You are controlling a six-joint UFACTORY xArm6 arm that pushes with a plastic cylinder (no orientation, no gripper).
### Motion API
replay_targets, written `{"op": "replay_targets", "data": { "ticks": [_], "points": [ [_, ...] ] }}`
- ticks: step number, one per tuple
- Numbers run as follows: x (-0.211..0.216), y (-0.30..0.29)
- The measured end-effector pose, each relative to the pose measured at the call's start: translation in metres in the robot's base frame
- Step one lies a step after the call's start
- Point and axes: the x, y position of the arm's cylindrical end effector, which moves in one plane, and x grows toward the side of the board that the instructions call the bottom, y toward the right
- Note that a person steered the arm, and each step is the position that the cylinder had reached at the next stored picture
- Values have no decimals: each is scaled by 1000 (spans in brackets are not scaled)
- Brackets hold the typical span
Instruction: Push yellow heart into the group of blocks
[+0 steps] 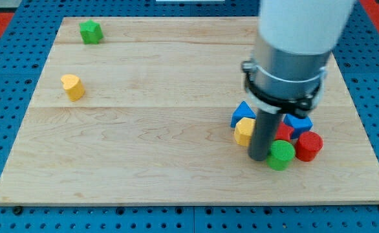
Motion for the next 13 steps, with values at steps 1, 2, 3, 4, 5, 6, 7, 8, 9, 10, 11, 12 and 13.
{"op": "replay_targets", "data": {
  "ticks": [1, 2, 3, 4, 5, 6, 7, 8, 9, 10, 11, 12, 13],
  "points": [
    [9, -17],
    [6, -90],
    [-41, -149],
    [-130, -156],
    [-176, -224],
    [-219, -314],
    [-193, -372],
    [-153, -324],
    [-127, -286],
    [-85, -310],
    [-62, -270],
    [-34, -224],
    [9, -232]
  ]
}}
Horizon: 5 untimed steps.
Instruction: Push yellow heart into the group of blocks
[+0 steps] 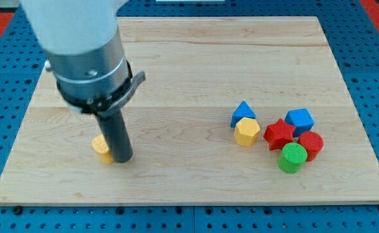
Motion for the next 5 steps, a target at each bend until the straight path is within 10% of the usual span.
{"op": "replay_targets", "data": {
  "ticks": [2, 4, 5],
  "points": [
    [-88, -17],
    [-22, -58],
    [-21, 19]
  ]
}}
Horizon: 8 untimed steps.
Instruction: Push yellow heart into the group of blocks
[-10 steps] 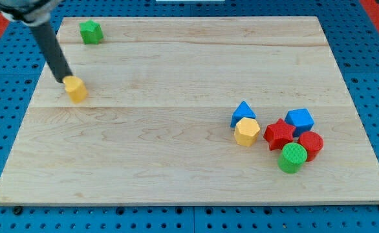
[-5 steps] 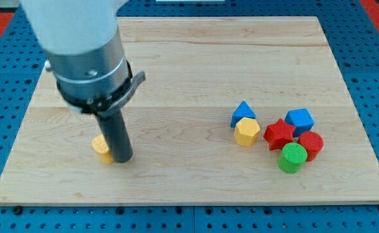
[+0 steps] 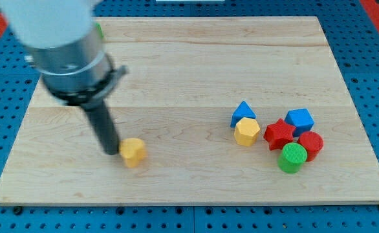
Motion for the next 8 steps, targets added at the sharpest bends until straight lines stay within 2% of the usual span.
{"op": "replay_targets", "data": {
  "ticks": [1, 2, 3, 4, 5, 6, 7, 8],
  "points": [
    [7, 58],
    [35, 31],
    [40, 38],
    [45, 121],
    [62, 170],
    [63, 195],
    [58, 200],
    [63, 130]
  ]
}}
